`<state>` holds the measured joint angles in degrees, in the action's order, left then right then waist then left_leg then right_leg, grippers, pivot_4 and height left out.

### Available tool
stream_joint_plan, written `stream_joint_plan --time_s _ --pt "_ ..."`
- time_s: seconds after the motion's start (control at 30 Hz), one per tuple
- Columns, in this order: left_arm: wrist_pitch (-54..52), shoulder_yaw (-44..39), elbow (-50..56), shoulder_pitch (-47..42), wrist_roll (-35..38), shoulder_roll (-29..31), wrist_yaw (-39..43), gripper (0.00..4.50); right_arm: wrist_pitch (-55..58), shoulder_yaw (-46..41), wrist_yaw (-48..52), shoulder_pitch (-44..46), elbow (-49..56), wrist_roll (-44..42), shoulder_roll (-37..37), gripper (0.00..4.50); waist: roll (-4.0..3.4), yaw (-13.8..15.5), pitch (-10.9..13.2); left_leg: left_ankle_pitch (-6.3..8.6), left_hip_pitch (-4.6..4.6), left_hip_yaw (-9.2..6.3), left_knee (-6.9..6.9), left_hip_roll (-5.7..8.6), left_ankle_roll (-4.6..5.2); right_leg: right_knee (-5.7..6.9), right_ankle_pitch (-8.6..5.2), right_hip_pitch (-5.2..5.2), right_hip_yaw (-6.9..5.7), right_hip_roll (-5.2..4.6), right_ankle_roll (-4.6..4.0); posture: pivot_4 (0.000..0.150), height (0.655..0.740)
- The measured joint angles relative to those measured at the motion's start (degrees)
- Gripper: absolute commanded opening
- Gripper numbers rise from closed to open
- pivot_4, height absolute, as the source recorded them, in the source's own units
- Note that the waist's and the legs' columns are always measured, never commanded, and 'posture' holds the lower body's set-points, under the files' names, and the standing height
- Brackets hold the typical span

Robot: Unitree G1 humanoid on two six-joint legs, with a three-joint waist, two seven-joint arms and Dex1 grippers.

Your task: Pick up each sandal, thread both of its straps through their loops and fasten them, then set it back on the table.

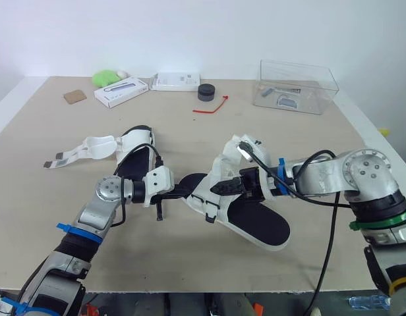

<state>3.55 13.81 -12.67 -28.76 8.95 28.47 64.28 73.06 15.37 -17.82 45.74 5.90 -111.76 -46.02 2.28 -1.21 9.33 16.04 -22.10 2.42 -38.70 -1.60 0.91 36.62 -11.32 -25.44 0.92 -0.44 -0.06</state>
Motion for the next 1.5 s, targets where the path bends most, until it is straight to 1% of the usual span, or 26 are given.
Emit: stream_joint_plan --time_s 0.3,0.43,0.47,0.5,0.53,0.57,0.6,0.67,0.7,0.83,1.0,1.13,1.2,1.27,1.33,1.37,1.5 --pt "0.07 0.13 0.02 -0.01 0.00 -0.20 -0.03 0.00 -0.74 0.01 1.19 -0.74 2.21 0.00 -1.87 0.05 0.00 0.01 0.00 0.00 -0.02 0.00 0.00 0.02 0.00 -0.03 -0.01 0.00 -0.01 0.01 0.02 0.150 0.7400" --pt "0.08 0.21 -0.03 -0.04 0.00 -0.20 -0.05 0.00 0.43 0.07 2.95 0.57 3.43 0.00 -4.90 1.38 0.00 0.02 0.00 0.01 -0.04 0.01 0.00 0.03 0.01 -0.10 -0.01 0.00 -0.01 0.00 0.04 0.150 0.7400" --pt "0.07 0.21 -0.05 -0.04 0.00 -0.17 -0.02 0.00 0.81 0.07 3.64 1.34 3.59 0.00 -5.70 1.94 0.00 0.02 0.00 0.01 -0.04 0.01 0.00 0.03 0.01 -0.11 0.00 0.00 -0.01 0.00 0.04 0.150 0.7400" --pt "0.04 0.21 -0.10 -0.04 -0.01 -0.14 -0.02 0.00 0.96 0.06 4.20 1.87 3.78 0.00 -6.16 2.28 -0.01 0.02 0.00 0.01 -0.03 0.00 0.00 0.02 0.01 -0.11 0.00 0.01 0.00 -0.01 0.04 0.150 0.7400" --pt "0.02 0.22 -0.13 -0.04 -0.01 -0.14 -0.03 0.00 1.11 0.06 4.96 2.13 4.03 0.01 -6.53 2.77 -0.01 0.02 -0.01 0.01 -0.02 -0.02 0.00 0.01 0.01 -0.11 0.00 0.02 -0.01 -0.01 0.04 0.150 0.7400" --pt "0.00 0.22 -0.13 -0.04 -0.01 -0.15 -0.05 0.00 1.42 0.06 5.79 2.18 4.21 0.06 -6.90 3.07 0.00 0.02 -0.01 0.01 -0.02 -0.03 0.00 0.00 0.01 -0.11 -0.01 0.02 -0.02 -0.01 0.05 0.150 0.7400" --pt "0.00 0.22 -0.13 -0.04 -0.01 -0.15 -0.08 0.00 2.14 0.06 7.60 2.17 4.71 0.20 -8.04 3.58 -0.01 0.02 0.00 0.01 -0.02 -0.03 0.00 0.00 0.01 -0.11 -0.07 0.02 -0.02 0.00 0.16 0.150 0.7400" --pt "-0.02 0.22 -0.13 -0.05 -0.01 -0.15 -0.05 0.00 2.73 -0.51 9.88 2.05 5.31 0.78 -9.71 4.39 -0.02 0.02 -0.01 0.01 -0.01 -0.03 0.00 -0.02 0.01 -0.11 -0.09 0.02 -0.01 -0.01 0.19 0.150 0.7400" --pt "-0.02 0.21 -0.13 -0.06 -0.01 -0.15 -0.05 0.00 3.27 -1.15 11.59 1.82 5.50 1.50 -10.94 4.47 -0.02 0.03 -0.02 0.01 -0.01 -0.03 0.00 -0.01 0.01 -0.11 -0.09 0.02 -0.02 -0.01 0.19 0.150 0.7400" --pt "-0.01 0.22 -0.32 -0.28 -0.01 -0.07 0.21 0.00 5.11 -5.14 19.23 -2.19 6.19 4.49 -15.26 4.47 -0.03 0.08 -0.02 0.01 -0.02 -0.03 0.00 -0.02 0.02 -0.18 -0.09 0.05 -0.03 -0.03 0.20 0.150 0.7400" --pt "-0.02 -0.01 -1.10 -0.64 -0.01 0.29 0.73 0.00 5.69 -7.49 27.50 -7.23 7.77 10.94 -15.70 4.47 -0.07 0.03 -0.05 0.00 0.02 -0.02 0.00 -0.07 0.03 -0.18 -0.14 0.11 0.00 0.04 0.31 0.150 0.7400" --pt "-0.03 -0.13 -1.52 -0.75 -0.06 0.52 0.99 0.00 4.31 -7.49 32.32 -10.45 8.80 19.62 -12.59 4.47 -0.15 -0.03 -0.12 -0.01 0.02 0.03 0.00 -0.11 0.04 -0.15 -0.13 0.13 0.06 0.13 0.29 0.150 0.7400" --pt "-0.06 -0.12 -1.56 -0.82 -0.18 0.53 0.98 0.00 1.76 -7.11 34.53 -11.14 8.81 25.68 -9.22 4.47 -0.17 -0.02 -0.14 -0.04 0.04 0.02 -0.01 -0.11 0.07 -0.11 -0.12 0.13 0.05 0.23 0.28 0.150 0.7400" --pt "-0.10 -0.06 -1.48 -0.85 -0.19 0.51 1.00 0.00 -0.20 -6.59 37.05 -11.36 8.65 32.02 -7.39 4.47 -0.23 0.01 -0.17 -0.04 0.08 0.01 -0.01 -0.09 0.07 -0.10 -0.12 0.08 0.02 0.28 0.28 0.150 0.7400" --pt "-0.12 -0.06 -1.43 -0.85 -0.19 0.51 1.10 0.00 -1.24 -6.55 38.79 -11.35 8.43 35.46 -7.33 4.47 -0.25 0.01 -0.18 -0.04 0.12 0.02 -0.01 -0.08 0.07 -0.11 -0.12 0.08 0.03 0.28 0.28 0.150 0.7400" --pt "-0.13 -0.06 -1.37 -0.85 -0.19 0.52 1.18 0.00 -2.24 -6.54 40.89 -11.35 8.21 38.89 -7.30 4.47 -0.25 0.00 -0.18 -0.04 0.11 0.04 -0.01 -0.07 0.07 -0.11 -0.13 0.08 0.05 0.27 0.29 0.150 0.7400" --pt "-0.21 -0.09 -0.89 -0.56 -0.19 0.94 1.17 0.00 -4.90 -5.89 46.99 -11.05 6.81 46.56 -6.74 4.47 -0.25 -0.01 -0.18 -0.04 0.13 0.05 -0.01 -0.05 0.07 -0.11 -0.12 0.08 0.05 0.26 0.29 0.150 0.7400"
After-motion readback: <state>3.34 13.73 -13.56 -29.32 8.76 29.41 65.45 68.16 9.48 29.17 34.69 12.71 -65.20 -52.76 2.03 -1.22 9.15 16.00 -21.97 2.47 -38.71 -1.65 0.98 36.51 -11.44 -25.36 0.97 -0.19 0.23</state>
